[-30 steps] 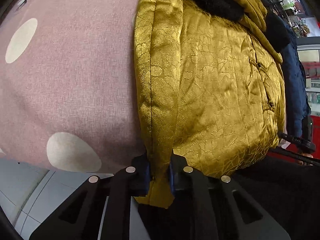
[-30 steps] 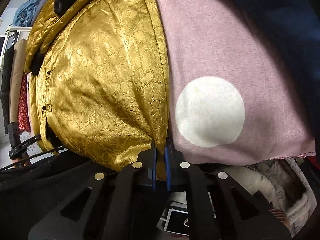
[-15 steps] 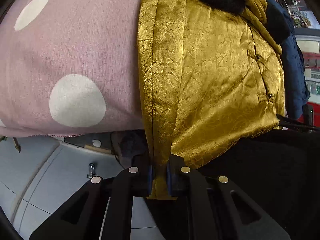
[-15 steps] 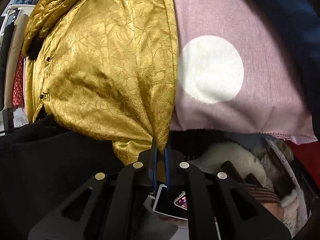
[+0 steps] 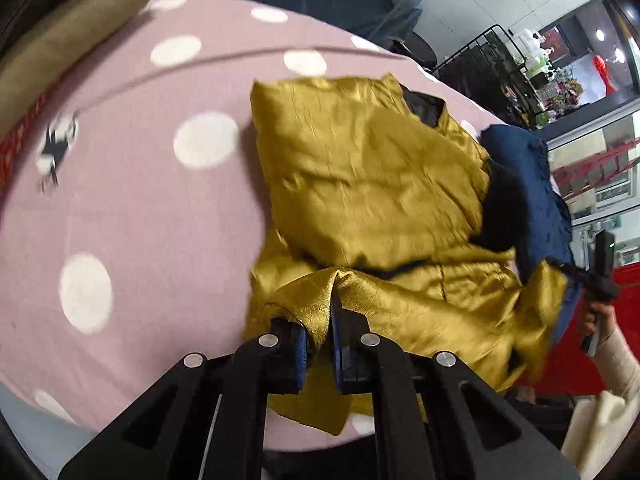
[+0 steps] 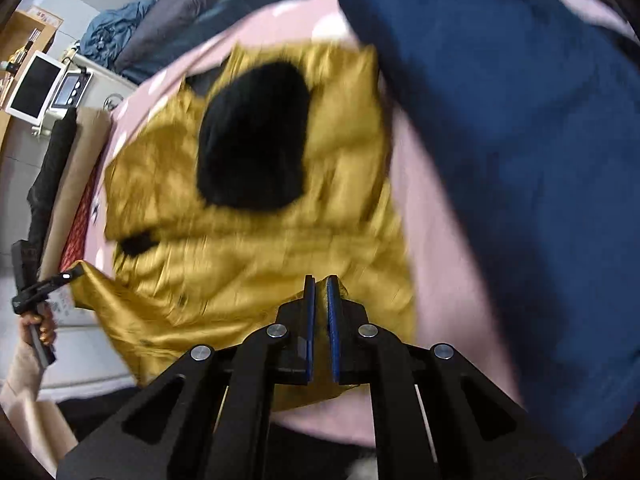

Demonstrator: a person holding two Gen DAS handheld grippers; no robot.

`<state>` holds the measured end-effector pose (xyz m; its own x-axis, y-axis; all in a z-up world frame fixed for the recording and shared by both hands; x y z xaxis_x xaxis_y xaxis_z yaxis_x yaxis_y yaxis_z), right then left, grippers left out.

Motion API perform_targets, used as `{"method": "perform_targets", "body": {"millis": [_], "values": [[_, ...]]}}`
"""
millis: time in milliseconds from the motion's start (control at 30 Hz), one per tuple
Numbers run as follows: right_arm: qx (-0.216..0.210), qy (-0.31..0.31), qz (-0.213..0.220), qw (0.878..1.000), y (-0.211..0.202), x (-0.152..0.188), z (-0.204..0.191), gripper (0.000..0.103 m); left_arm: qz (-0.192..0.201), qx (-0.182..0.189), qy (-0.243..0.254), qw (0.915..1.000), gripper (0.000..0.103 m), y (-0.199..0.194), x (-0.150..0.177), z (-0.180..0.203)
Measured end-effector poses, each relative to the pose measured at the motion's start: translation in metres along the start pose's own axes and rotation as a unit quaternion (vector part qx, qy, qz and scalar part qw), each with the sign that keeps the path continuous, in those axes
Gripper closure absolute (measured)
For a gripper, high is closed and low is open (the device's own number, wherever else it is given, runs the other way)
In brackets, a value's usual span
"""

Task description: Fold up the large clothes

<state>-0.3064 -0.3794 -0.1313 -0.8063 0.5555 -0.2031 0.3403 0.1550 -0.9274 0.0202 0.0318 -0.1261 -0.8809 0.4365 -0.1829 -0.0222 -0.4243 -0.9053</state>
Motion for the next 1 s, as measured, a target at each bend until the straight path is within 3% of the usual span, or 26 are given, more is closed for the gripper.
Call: {"method": "perform_targets", "body": {"millis": [267, 367, 500, 533, 567, 600, 633, 800, 833, 900, 933, 967, 1000], "values": [[0.072, 0.058, 0.078, 0.993, -0.036, -0.094, 0.064, 0.103, 0.033, -0.008, -0.022, 0.9992, 0.094, 0.018, -0.077, 0.0], [0.058, 0.087, 0.068, 0.992, -0.024, -0.111, 0.071, 0.102, 0.033, -0.017, -0.027, 0.999, 0.094, 0.029, -0.094, 0.007], [0.069, 0.076, 0.043, 0.994, -0.006, -0.117, 0.069, 0.099, 0.007, -0.029, -0.075, 0.9968, 0.091, 0.053, -0.107, 0.003], [0.065, 0.076, 0.039, 0.994, 0.002, -0.115, 0.066, 0.096, 0.0, -0.025, -0.089, 0.9957, 0.091, 0.056, -0.108, 0.001], [0.062, 0.077, 0.037, 0.994, 0.006, -0.112, 0.064, 0.08, 0.0, -0.019, -0.098, 0.995, 0.09, 0.057, -0.109, 0.002], [0.057, 0.086, 0.037, 0.994, 0.011, -0.109, 0.064, 0.054, 0.003, -0.006, -0.106, 0.9944, 0.089, 0.054, -0.11, 0.002], [0.058, 0.092, 0.04, 0.993, 0.013, -0.106, 0.064, 0.044, 0.005, 0.002, -0.11, 0.994, 0.087, 0.051, -0.11, 0.002], [0.055, 0.097, 0.055, 0.992, 0.014, -0.096, 0.067, 0.041, 0.021, 0.038, -0.121, 0.9917, 0.08, 0.026, -0.107, -0.001], [0.056, 0.089, 0.053, 0.993, 0.015, -0.095, 0.066, 0.041, 0.025, 0.041, -0.126, 0.9909, 0.076, 0.023, -0.106, -0.003], [0.054, 0.073, 0.043, 0.995, 0.02, -0.092, 0.063, 0.041, 0.051, 0.027, -0.144, 0.9879, 0.052, 0.012, -0.106, -0.013], [0.052, 0.071, 0.041, 0.995, 0.022, -0.092, 0.062, 0.041, 0.07, 0.009, -0.15, 0.9862, 0.03, 0.005, -0.108, -0.02], [0.044, 0.069, 0.039, 0.996, 0.025, -0.092, 0.059, 0.041, 0.105, -0.012, -0.159, 0.9817, 0.024, -0.007, -0.11, -0.029], [0.036, 0.068, 0.036, 0.996, 0.028, -0.092, 0.056, 0.041, 0.12, -0.01, -0.165, 0.979, 0.024, -0.014, -0.111, -0.033]]}}
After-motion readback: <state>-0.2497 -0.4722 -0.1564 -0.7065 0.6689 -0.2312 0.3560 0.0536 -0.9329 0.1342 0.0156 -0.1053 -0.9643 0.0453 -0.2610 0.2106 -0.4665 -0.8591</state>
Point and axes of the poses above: each gripper's, at about its wrist camera, not at the fingertips, and y roughly the way its jaws point, z to its right, x to its underside, the point moved 8 cm from there along y, roughly the way its jaws point, and after that the axes turned 5 degrees about -y, right-handed, at the moved point
